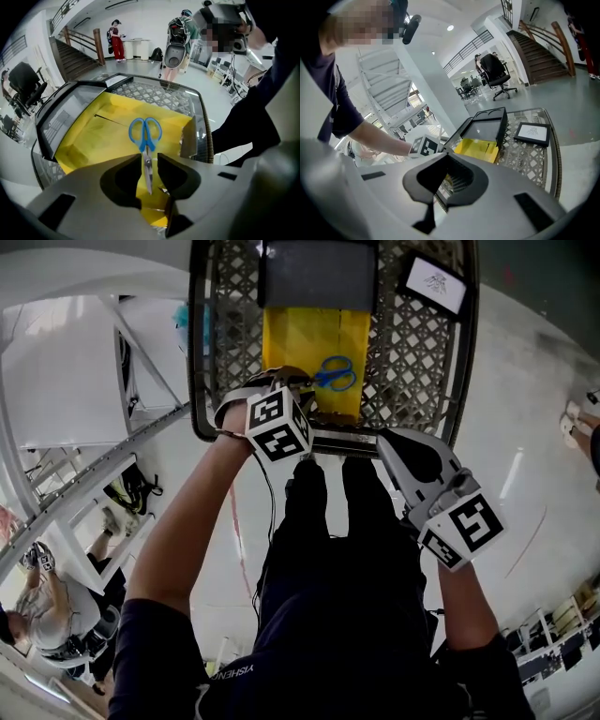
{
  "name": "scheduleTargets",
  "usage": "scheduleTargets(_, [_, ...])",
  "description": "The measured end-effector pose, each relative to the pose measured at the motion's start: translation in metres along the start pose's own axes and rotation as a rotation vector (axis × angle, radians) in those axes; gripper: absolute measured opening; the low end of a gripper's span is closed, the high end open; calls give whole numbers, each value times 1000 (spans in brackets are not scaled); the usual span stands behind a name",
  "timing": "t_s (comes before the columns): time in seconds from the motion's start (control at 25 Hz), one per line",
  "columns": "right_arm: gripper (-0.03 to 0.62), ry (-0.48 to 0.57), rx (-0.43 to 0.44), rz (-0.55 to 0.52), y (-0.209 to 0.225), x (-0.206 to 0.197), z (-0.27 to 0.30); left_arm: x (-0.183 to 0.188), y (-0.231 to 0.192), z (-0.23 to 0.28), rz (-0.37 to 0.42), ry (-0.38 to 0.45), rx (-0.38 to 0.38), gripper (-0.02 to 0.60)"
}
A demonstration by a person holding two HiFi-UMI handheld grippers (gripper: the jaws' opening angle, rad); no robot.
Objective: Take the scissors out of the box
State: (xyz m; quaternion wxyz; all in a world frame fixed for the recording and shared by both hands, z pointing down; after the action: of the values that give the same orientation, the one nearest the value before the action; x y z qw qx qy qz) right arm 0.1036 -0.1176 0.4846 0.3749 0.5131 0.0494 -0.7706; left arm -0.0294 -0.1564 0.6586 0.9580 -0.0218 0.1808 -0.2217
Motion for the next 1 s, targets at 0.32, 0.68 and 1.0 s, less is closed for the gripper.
scheduleTargets(0.32, [17, -6, -9, 12, 7, -8, -5, -6, -2, 16, -6, -82, 12, 114])
scheduleTargets(0.68, [17, -8, -15, 24, 11, -9, -5, -7, -5, 24, -18, -135, 1, 100])
scheduleTargets(1.0, [17, -9, -21, 24, 9, -11, -5, -7, -2, 24, -12, -142, 6, 81])
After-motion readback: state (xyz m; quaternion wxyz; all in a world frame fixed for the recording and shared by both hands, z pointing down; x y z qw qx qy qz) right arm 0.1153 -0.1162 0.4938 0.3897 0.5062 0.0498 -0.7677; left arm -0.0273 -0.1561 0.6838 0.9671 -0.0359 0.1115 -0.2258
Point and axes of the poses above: the fingertips, and each gripper's own axes: z forward along the fingers, y to its right, x out of its top, the point moved 4 cm from there along -z, backward along the fingers, and after that the axes turned 13 degrees about -z, right-handed, at the moved point
